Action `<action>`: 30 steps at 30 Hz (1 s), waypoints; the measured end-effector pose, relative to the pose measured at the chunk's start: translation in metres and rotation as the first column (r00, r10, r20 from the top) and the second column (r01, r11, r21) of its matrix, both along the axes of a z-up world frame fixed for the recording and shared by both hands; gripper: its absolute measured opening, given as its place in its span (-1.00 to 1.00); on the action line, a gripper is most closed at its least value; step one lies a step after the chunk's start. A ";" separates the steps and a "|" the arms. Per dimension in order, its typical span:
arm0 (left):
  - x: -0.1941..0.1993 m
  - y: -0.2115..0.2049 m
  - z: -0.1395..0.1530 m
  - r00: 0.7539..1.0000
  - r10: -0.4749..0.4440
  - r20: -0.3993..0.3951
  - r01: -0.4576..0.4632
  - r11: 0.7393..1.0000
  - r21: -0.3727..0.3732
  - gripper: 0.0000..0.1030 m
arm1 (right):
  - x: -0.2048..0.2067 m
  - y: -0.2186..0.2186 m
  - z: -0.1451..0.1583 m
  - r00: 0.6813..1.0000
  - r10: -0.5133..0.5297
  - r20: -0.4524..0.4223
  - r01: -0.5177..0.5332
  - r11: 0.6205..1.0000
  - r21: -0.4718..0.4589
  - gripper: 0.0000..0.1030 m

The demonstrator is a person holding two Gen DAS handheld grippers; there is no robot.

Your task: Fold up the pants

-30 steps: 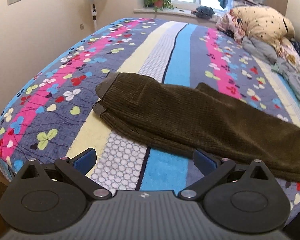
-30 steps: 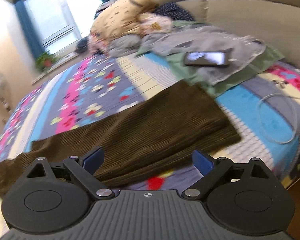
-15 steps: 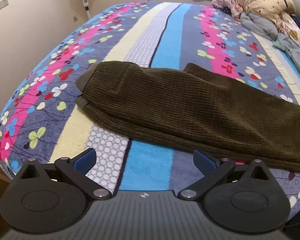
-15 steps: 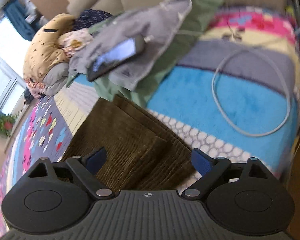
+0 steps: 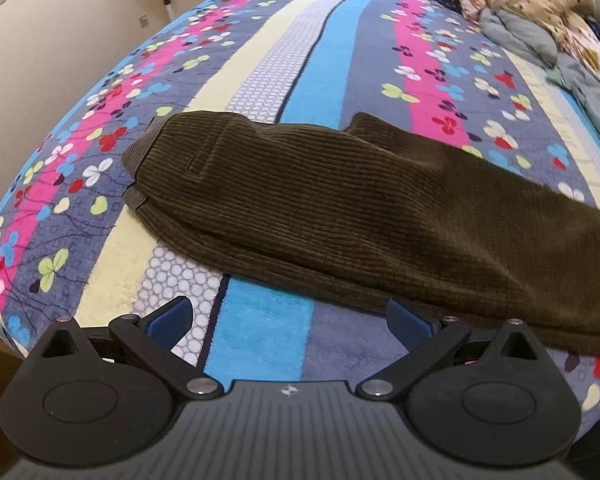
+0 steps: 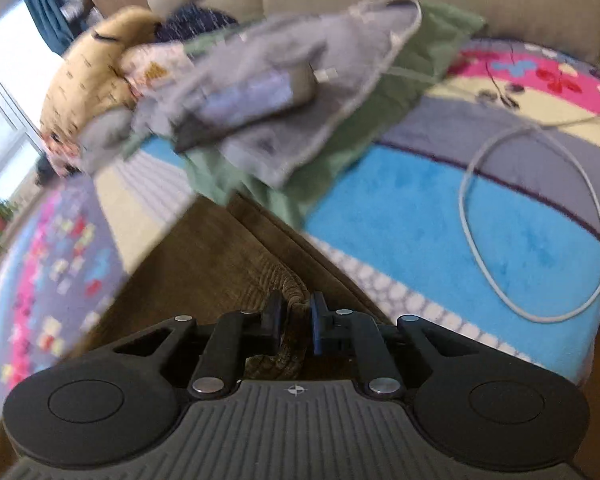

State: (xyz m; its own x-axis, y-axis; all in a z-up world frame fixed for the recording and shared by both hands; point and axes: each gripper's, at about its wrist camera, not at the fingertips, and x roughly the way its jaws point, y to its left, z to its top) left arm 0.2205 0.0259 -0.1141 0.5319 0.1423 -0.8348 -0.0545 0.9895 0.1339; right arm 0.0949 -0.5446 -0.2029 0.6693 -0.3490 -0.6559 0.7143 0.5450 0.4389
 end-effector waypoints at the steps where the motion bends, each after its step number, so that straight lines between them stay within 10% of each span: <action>1: 0.000 -0.001 -0.001 1.000 -0.005 0.001 0.005 1.000 0.010 1.00 | -0.002 0.000 0.010 0.999 0.013 0.029 -0.013 1.000 -0.008 -0.72; 6: 0.000 -0.002 -0.001 1.000 0.006 0.009 -0.006 1.000 -0.010 1.00 | -0.017 -0.016 0.046 0.993 0.021 0.117 -0.024 0.999 0.023 -0.73; 14: 0.004 -0.006 -0.011 1.000 -0.001 -0.029 0.001 1.000 0.001 1.00 | -0.054 -0.021 -0.052 0.995 -0.067 -0.076 0.078 0.984 0.161 -0.73; 26: 0.009 0.019 -0.010 0.996 0.087 0.035 -0.085 0.995 -0.057 1.00 | -0.046 -0.021 -0.043 0.995 -0.017 -0.097 0.027 0.994 0.102 -0.68; 27: 0.010 0.025 -0.010 0.993 0.106 0.047 -0.103 0.993 -0.062 1.00 | -0.046 -0.019 -0.039 0.994 -0.012 -0.108 0.022 0.996 0.086 -0.57; 29: 0.015 0.043 -0.010 0.987 0.142 0.069 -0.137 0.988 -0.073 1.00 | -0.051 -0.018 -0.028 0.989 -0.064 -0.130 0.076 0.994 0.084 0.44; 30: 0.019 0.054 -0.012 0.984 0.160 0.080 -0.154 0.985 -0.078 1.00 | -0.056 -0.017 -0.024 0.990 -0.073 -0.123 0.084 0.992 0.090 0.52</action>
State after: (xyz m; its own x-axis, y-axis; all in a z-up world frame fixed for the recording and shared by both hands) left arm 0.2391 0.0799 -0.1257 0.5774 0.1716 -0.7982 -0.2180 0.9746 0.0518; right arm 0.0393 -0.5619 -0.2270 0.5573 -0.3302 -0.7618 0.8036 0.4452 0.3950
